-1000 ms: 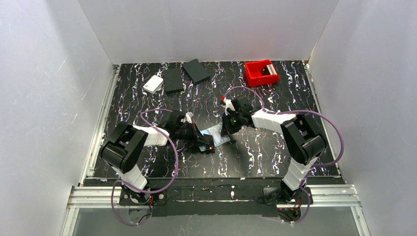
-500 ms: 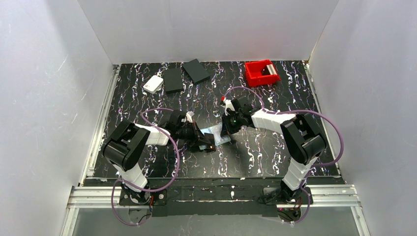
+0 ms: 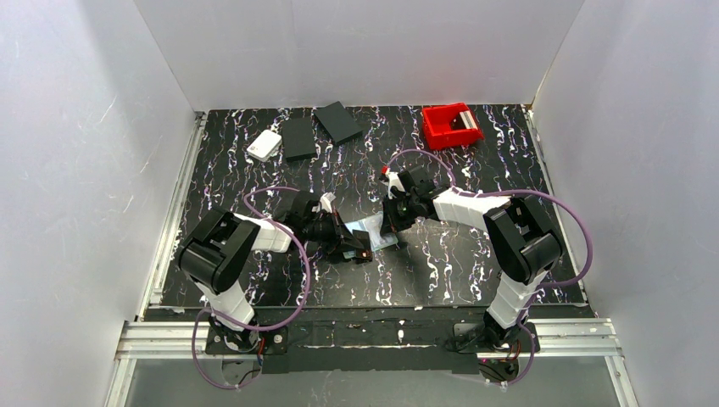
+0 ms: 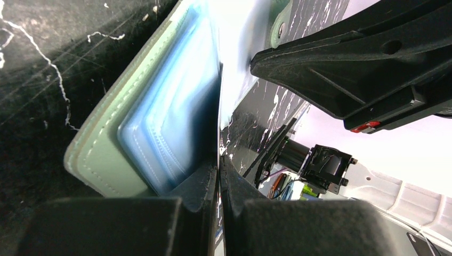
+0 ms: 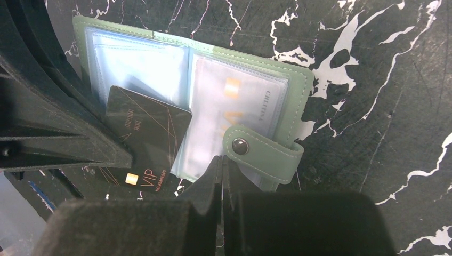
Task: Put the credit cards into the card holder
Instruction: Insert the credit card into the card holder.
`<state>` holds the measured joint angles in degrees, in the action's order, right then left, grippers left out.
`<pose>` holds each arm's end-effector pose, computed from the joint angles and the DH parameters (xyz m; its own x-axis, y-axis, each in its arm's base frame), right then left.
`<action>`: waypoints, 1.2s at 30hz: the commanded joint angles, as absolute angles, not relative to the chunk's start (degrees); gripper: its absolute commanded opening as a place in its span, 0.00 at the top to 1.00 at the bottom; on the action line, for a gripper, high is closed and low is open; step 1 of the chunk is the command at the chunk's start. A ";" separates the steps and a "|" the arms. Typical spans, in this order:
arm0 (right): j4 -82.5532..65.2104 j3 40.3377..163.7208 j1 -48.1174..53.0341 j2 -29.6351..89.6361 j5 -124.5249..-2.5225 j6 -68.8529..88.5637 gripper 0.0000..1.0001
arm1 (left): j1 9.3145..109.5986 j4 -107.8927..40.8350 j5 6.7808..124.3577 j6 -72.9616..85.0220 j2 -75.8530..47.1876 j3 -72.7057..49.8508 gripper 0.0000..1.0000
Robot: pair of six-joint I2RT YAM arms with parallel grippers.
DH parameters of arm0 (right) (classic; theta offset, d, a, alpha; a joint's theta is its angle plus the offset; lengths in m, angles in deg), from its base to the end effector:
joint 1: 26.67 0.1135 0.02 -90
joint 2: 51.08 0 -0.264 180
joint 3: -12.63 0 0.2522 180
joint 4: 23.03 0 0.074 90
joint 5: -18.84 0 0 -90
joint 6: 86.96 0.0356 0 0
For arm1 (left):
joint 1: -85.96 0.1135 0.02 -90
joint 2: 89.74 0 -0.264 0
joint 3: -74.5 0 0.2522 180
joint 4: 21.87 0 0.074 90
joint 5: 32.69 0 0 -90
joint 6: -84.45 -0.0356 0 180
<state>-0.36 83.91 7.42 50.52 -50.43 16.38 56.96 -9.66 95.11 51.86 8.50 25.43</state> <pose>0.2872 0.2096 0.1591 -0.8051 -0.2843 -0.5205 -0.5292 0.7407 0.4139 0.2556 -0.1666 0.1225 -0.9669 -0.2252 -0.1199 -0.0060 0.4899 -0.8717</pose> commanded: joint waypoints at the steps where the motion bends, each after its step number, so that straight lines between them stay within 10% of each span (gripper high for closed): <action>1: -0.12 83.39 7.08 50.78 -51.57 15.83 0.99 | 56.77 -8.90 96.39 50.39 9.45 24.33 1.00; 36: -1.18 82.54 7.08 51.22 -50.46 16.39 0.99 | 56.73 1.20 86.01 57.45 14.08 25.41 1.00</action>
